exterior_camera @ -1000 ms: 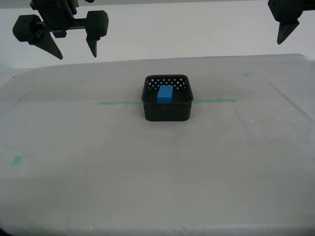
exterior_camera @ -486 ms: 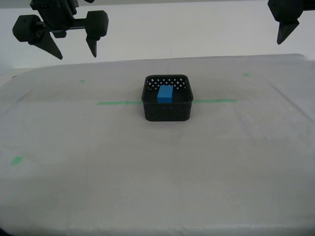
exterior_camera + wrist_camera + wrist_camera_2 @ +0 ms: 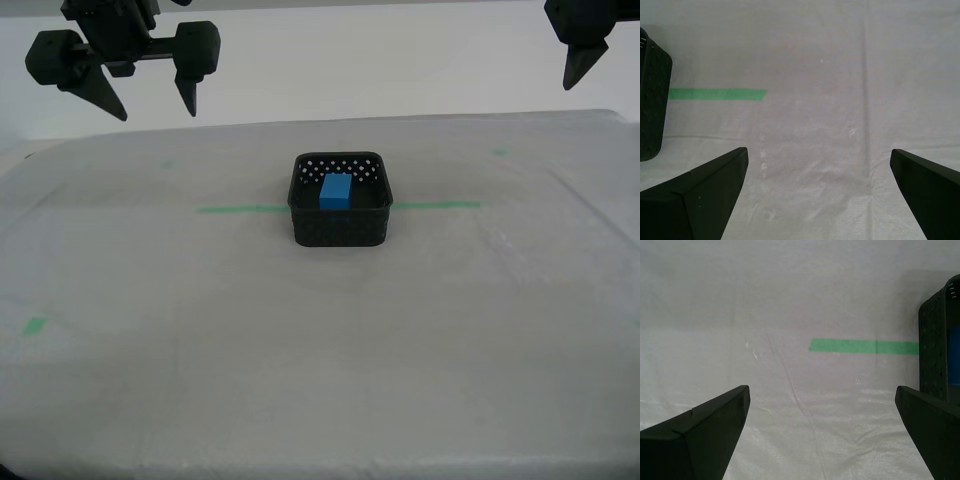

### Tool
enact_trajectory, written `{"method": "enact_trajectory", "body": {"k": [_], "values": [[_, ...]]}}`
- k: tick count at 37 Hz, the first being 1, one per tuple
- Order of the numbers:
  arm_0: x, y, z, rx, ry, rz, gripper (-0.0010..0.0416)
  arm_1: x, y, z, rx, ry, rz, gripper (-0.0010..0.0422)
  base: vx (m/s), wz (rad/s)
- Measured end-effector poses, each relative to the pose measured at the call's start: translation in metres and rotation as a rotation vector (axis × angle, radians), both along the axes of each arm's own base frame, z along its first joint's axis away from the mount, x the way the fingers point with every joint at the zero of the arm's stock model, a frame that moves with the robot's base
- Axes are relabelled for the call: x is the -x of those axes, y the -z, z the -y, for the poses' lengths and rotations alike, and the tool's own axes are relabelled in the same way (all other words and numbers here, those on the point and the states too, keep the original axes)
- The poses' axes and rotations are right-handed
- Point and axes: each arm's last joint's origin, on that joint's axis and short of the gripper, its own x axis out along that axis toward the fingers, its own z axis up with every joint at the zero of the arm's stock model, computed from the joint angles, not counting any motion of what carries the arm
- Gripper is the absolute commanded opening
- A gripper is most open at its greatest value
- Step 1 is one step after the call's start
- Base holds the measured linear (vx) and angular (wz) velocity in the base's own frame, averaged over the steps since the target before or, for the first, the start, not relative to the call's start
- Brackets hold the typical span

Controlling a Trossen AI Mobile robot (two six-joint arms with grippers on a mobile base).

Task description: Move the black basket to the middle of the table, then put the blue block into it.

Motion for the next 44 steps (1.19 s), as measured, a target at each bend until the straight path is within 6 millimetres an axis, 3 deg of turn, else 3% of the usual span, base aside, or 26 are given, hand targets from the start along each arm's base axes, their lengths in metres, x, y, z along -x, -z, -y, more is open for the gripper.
{"method": "enact_trajectory", "body": {"k": [44], "values": [[0.0000,0.0000,0.0002,0.000,0.001,0.000,0.0399,0.0000,0.0000,0.0000,0.000,0.000,0.000,0.0400,0.000,0.000]]}}
